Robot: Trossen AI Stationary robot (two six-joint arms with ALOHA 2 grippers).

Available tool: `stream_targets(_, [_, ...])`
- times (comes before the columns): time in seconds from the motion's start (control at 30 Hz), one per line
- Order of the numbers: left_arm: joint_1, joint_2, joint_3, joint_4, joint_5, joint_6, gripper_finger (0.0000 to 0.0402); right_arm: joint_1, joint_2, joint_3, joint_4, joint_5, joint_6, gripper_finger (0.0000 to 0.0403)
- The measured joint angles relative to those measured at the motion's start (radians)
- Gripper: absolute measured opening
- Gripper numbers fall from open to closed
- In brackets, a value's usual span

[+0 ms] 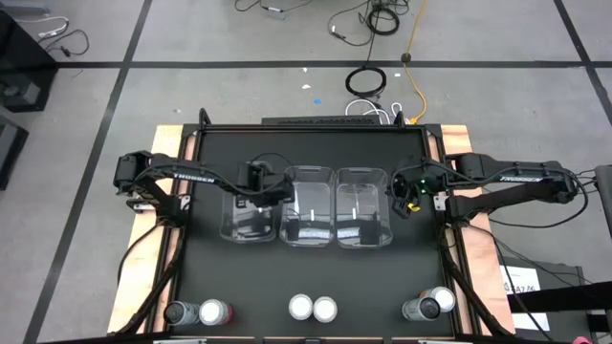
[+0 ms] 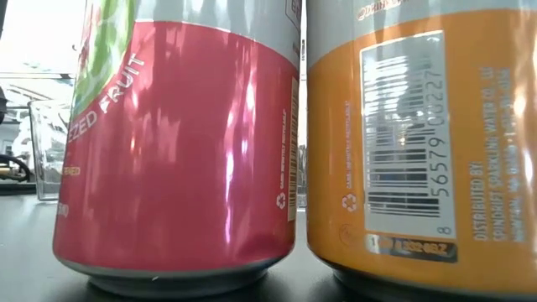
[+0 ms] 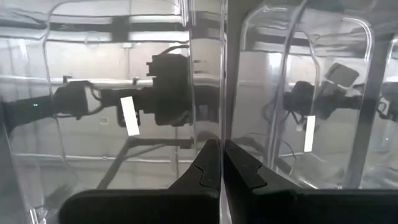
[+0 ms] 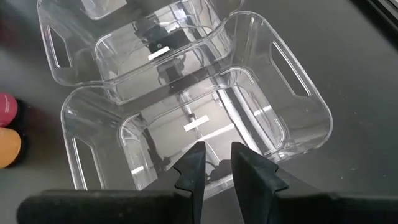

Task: Sort soda cans
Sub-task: Move the top left transparent bin to the middle left of the table, then put the right white-blue soda can into the center transparent bin

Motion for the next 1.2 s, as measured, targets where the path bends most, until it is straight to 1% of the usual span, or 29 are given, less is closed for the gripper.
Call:
stream_targets(0.17, [-0.002,0.0,-0.001,0.02,0.008,0.028,0.0006,0.0,0.0,0.0,0.001,0.0,0.0,0.007])
stream_targets(0.33, [-0.019,0.0,-0.001,0.035,0.006,-0.004,0.0006,0.0,0.0,0.0,0.001,0.001,-0.001,0.007])
stream_targets(0.6, [-0.022,0.027,-0.001,0.037,0.002,-0.001,0.0006,0.0,0.0,0.0,0.0,0.0,-0.004,0.007])
stream_targets(0.67, [-0.023,0.037,-0.001,0.047,0.001,-0.001,0.0015,0.0,0.0,0.0,-0.006,0.0,-0.004,0.007])
stream_targets(0.83, [-0.023,0.045,-0.001,0.073,-0.003,-0.001,0.006,0.0,0.0,0.0,-0.016,0.0,-0.008,0.007])
stream_targets(0.9, [-0.023,0.045,-0.001,0.077,-0.003,-0.001,0.007,0.0,0.0,0.0,-0.016,0.0,-0.008,0.007])
stream_targets(1.2, [-0.023,0.039,-0.001,0.081,-0.004,0.033,0.0078,0.0,0.0,0.0,-0.016,0.0,-0.012,0.007])
